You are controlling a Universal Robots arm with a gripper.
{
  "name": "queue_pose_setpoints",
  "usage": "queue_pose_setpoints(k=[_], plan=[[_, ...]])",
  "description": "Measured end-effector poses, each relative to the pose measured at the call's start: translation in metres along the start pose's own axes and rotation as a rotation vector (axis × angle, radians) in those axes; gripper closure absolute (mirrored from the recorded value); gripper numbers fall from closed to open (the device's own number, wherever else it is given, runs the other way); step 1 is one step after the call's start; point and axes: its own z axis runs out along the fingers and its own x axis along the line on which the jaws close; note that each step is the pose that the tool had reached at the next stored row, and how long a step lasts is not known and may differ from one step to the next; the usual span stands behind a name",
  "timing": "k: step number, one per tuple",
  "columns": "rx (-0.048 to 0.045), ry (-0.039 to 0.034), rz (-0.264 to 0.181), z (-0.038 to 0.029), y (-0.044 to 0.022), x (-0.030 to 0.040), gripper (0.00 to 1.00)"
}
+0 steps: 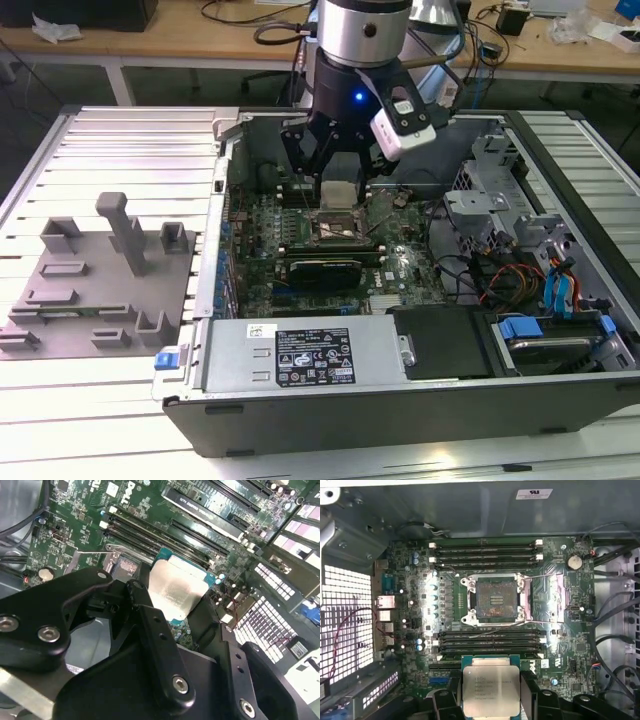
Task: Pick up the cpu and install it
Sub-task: 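Pick up the cpu and move it towards the insertion slot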
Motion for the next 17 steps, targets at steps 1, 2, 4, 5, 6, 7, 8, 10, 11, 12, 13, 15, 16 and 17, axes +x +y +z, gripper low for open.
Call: queue_pose_setpoints(k=[1, 2, 4, 5, 6, 7, 8, 10, 11, 12, 13, 15, 16, 17], plan=[[0.0039, -0.0002, 0.000, 0.0013, 0.0004, 0.0000, 0.45], [0.0063, -0.0003, 0.000, 0.0021, 0.0008, 0.0000, 0.45], [0.0117, -0.0004, -0.001, 0.0046, 0.0021, 0.0000, 0.45], [0.0119, -0.0004, -0.001, 0.0059, 0.0030, 0.0000, 0.45], [0.0119, -0.0005, -0.002, 0.0070, 0.0039, 0.0000, 0.45], [0.0120, -0.0005, -0.003, 0.0085, 0.0058, 0.0001, 0.45], [0.0119, -0.0006, -0.004, 0.0108, 0.0094, 0.0001, 0.45], [0.0120, -0.0019, -0.010, 0.0136, 0.0131, 0.0002, 0.45], [0.0121, -0.0028, -0.013, 0.0144, 0.0143, 0.0003, 0.45], [0.0121, -0.0039, -0.017, 0.0154, 0.0157, 0.0003, 0.45], [0.0120, -0.0058, -0.024, 0.0167, 0.0178, 0.0004, 0.45], [0.0121, -0.0085, -0.038, 0.0186, 0.0208, 0.0005, 0.45], [0.0121, -0.0107, -0.050, 0.0201, 0.0229, 0.0005, 0.45], [0.0123, -0.0134, -0.064, 0.0216, 0.0252, 0.0005, 0.45]])
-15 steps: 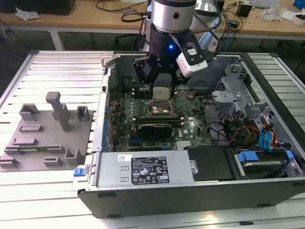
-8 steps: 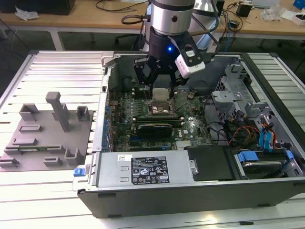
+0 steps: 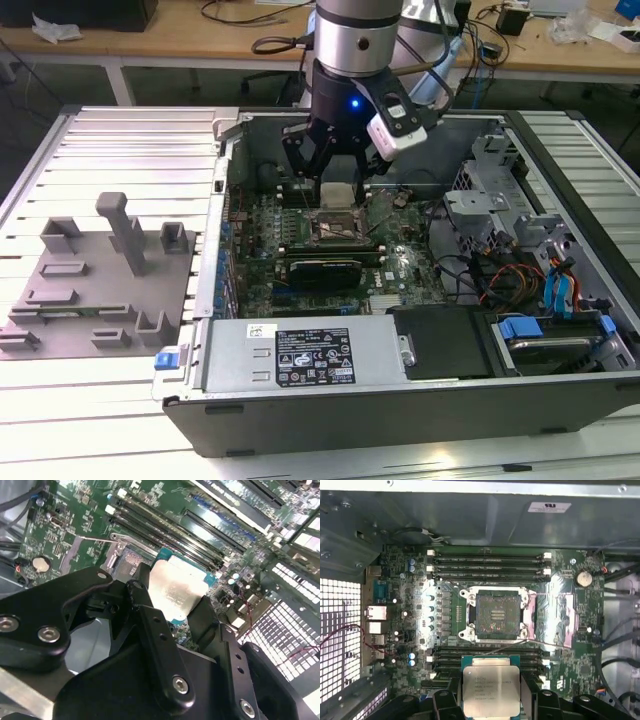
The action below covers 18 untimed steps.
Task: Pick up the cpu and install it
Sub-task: 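Pick up the cpu and move it towards the insertion slot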
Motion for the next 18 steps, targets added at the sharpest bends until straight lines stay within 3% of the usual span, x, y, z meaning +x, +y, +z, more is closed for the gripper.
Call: queue_pose_setpoints(k=[11, 18], plan=[[0.0004, -0.0193, -0.050, 0.0134, 0.0156, -0.0003, 0.45], [0.0005, -0.0219, -0.050, 0.0223, 0.0220, -0.0003, 0.45]])
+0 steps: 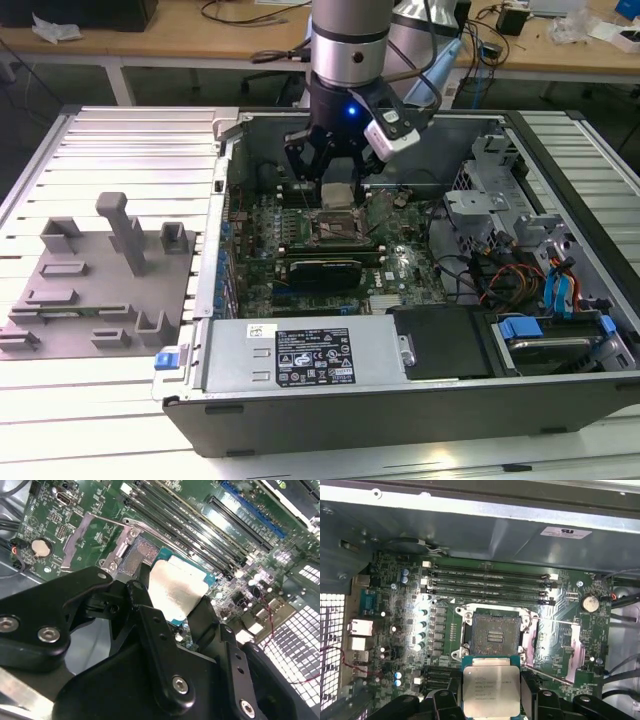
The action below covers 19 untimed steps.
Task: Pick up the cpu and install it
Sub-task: 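Pick up the cpu and move it towards the insertion slot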
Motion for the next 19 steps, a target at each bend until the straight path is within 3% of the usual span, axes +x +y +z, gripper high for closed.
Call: queue_pose_setpoints(k=[5, 10, 19], plan=[[0.0008, 0.0003, 0.024, 0.0044, 0.0023, 0.0028, 0.45], [0.0009, 0.0003, 0.032, 0.0105, 0.0098, 0.0024, 0.45], [0.0011, 0.0006, 0.074, 0.0196, 0.0131, 0.0023, 0.45]])
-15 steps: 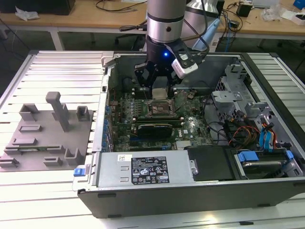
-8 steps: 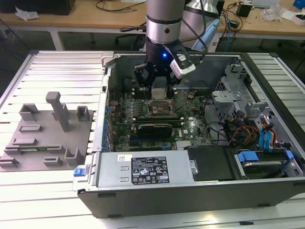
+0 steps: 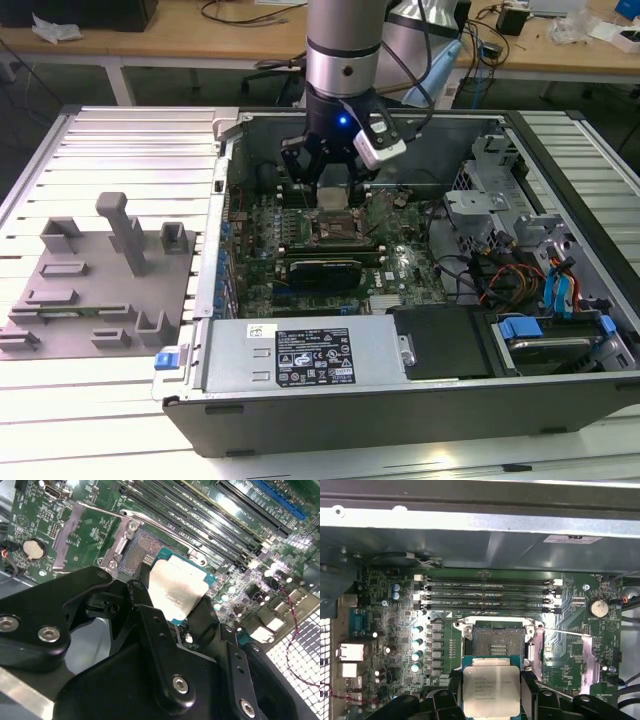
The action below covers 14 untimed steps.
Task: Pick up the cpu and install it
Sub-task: 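Pick up the cpu and move it towards the insertion slot, then place the cpu into insertion slot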
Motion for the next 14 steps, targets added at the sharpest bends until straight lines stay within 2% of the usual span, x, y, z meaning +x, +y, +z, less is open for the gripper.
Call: queue_pose_setpoints(k=[14], plan=[[-0.0005, 0.0002, 0.007, 0.0010, 0.0000, 0.0001, 0.45]])
